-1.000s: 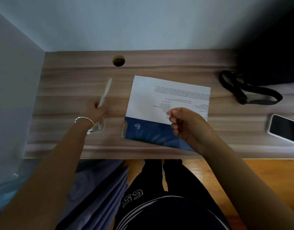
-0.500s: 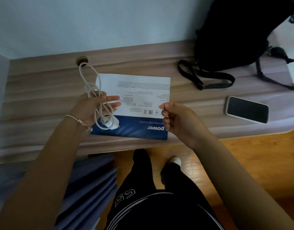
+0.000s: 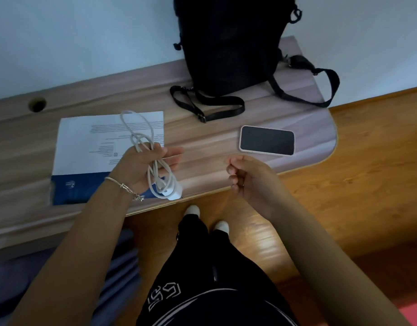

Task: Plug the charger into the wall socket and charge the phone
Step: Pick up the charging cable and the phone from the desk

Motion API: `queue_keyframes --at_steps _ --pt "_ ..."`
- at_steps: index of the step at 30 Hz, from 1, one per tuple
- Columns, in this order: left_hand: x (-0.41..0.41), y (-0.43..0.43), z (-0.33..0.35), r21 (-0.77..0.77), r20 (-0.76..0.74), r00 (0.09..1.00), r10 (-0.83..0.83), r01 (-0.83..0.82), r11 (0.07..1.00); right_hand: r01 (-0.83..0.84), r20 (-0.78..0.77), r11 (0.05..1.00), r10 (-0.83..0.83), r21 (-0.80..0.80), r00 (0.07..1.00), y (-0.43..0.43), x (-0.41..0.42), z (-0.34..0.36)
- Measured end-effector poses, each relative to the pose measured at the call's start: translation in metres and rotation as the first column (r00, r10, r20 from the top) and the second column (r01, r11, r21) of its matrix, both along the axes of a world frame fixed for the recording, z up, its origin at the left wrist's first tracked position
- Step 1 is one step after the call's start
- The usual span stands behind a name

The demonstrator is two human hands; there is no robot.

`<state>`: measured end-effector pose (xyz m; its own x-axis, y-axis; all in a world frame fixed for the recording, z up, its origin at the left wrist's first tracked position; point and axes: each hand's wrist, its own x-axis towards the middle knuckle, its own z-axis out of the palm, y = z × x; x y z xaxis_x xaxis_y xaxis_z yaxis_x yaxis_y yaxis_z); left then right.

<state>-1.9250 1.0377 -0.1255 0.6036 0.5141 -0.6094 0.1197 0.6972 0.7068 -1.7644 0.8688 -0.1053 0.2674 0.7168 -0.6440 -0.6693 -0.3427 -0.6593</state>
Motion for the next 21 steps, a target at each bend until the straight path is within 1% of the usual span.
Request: queue_keyframes --at_steps 5,12,18,21 --pt "0.036 -0.01 -0.001 -0.072 0.044 0.997 -0.063 0.066 0.995 0.082 -0.012 0.996 -0.082 0.021 0.997 -0.019 0.026 -0.005" --pt "0.082 -0.001 -0.014 -0.189 0.138 0.975 -0.172 0.197 0.962 0.149 0.015 0.989 -0.149 -0.007 0.989 -0.026 0.062 -0.016" --pt "0.117 0.015 -0.02 -0.216 0.187 0.955 -0.23 0.269 0.939 0.153 -0.075 0.988 -0.152 0.013 0.986 -0.005 0.094 -0.02" --pt "0.131 0.023 -0.024 -0.23 0.196 0.951 -0.238 0.281 0.932 0.131 -0.057 0.991 -0.132 -0.015 0.99 0.008 0.108 -0.024"
